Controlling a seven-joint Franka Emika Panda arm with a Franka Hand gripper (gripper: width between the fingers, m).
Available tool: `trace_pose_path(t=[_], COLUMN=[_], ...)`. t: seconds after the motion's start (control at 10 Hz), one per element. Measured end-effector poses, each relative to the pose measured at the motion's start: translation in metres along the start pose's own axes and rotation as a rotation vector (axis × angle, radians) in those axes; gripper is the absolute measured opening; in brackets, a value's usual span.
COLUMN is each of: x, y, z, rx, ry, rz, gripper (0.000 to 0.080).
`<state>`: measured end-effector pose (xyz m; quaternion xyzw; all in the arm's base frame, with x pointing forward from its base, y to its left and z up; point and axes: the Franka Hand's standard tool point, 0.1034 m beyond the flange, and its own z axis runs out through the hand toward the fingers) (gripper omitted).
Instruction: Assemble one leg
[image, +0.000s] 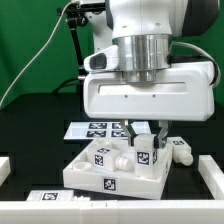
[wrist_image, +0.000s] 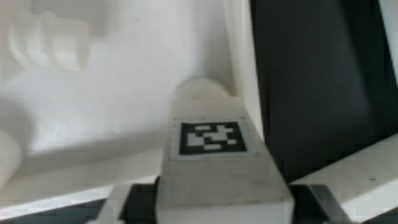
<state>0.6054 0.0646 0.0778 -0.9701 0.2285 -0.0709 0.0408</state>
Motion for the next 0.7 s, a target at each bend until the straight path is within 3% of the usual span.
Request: trace_pose_path(t=[0.3,0.4,0.5,0.6,0.7], x=[0.0020,0.0020,0.0020,0.0019,0.0019], y=[-0.0009,-0.0009,-0.0009,-0.0009,-0.0009], z=[-0.0011,-0.0011,-0.0011,-0.0011,-0.0011], rx=[0.004,0.004,0.004,0.004,0.004], ry=[0.008,0.008,0.008,0.008,0.008], rz=[0.070,0.070,0.070,0.069,0.069], gripper=[0.0284,0.0356,0.0504,0.0504,0.0619])
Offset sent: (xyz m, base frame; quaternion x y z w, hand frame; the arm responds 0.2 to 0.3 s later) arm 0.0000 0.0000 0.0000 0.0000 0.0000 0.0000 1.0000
